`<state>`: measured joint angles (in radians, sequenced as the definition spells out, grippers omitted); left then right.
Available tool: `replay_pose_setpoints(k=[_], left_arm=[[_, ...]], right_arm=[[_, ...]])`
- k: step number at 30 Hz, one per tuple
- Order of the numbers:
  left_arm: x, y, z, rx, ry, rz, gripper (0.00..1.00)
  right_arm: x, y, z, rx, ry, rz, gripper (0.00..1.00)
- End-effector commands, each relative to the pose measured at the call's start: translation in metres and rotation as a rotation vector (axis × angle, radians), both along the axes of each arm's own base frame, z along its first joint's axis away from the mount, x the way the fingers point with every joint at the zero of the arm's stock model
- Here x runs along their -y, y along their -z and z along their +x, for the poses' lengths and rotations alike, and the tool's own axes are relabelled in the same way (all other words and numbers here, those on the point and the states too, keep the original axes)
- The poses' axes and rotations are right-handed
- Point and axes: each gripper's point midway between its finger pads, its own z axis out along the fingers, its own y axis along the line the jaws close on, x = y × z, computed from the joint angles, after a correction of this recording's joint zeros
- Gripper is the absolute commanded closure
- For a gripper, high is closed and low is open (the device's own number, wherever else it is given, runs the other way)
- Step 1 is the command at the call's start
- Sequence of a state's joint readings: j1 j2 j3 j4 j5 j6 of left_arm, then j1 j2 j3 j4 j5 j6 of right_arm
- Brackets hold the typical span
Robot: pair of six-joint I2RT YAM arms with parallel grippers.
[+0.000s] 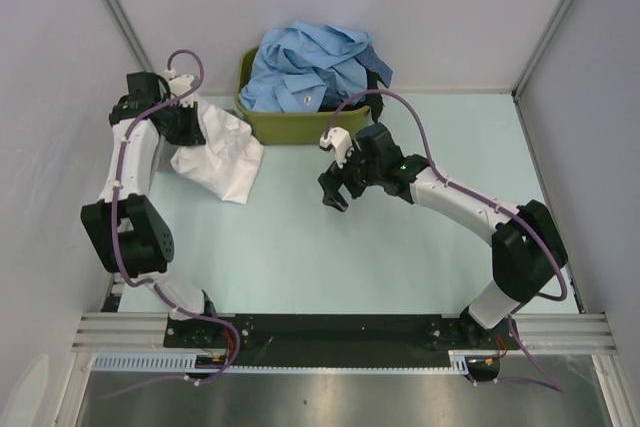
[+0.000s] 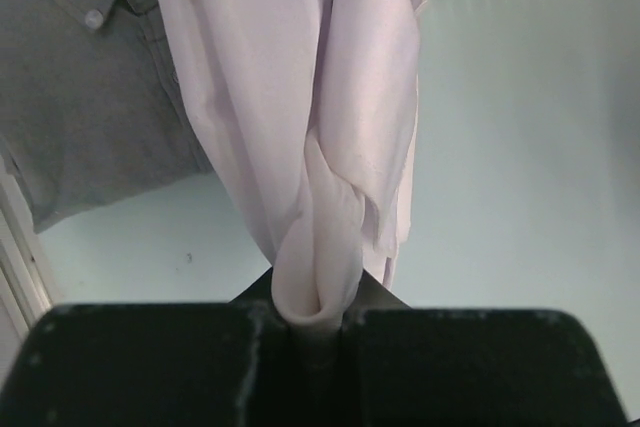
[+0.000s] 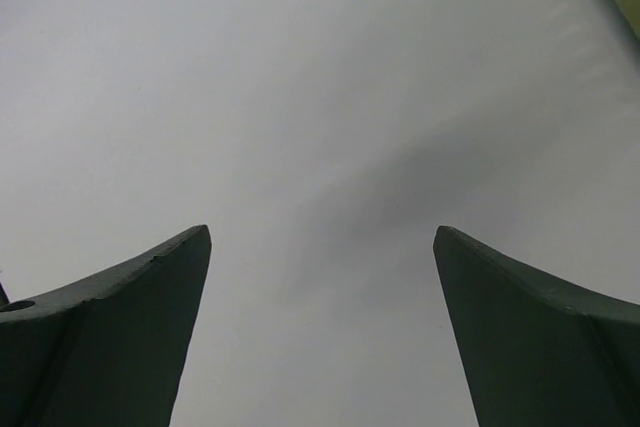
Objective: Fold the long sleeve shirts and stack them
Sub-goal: Neatly place the folded shirt to the corner
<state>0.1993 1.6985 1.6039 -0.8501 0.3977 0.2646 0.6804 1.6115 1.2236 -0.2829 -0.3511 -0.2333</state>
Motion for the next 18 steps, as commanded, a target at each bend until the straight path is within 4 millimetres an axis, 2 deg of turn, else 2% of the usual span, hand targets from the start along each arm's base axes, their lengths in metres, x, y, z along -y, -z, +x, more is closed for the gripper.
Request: replay_pose_setpoints(k=[1, 7, 9, 13, 18], left_arm=[[-0.008, -0.038, 0.032, 0.159, 0.046, 0.030, 1.00], [-0.021, -0.049, 0.061, 0.241, 0.000, -0.001, 1.00], [-0.029, -0.041, 0.073, 0.238, -0.038, -0.027, 1.00], [-0.062, -0.033, 0.088, 0.258, -0.129, -0.065, 1.00], [-0.087, -0.020, 0.107, 0.279, -0.195, -0.107, 1.00]], right_arm=[[0.003, -0.017, 0.002, 0.050, 0.003, 0.020, 0.00], [0.005, -0.016, 0.002, 0.052, 0.007, 0.015, 0.00], [0.005, -0.015, 0.002, 0.054, 0.007, 0.013, 0.00], [0.009, -0.017, 0.004, 0.062, 0.012, 0.004, 0.00], [0.011, -0.015, 0.004, 0.059, 0.012, -0.005, 0.00]])
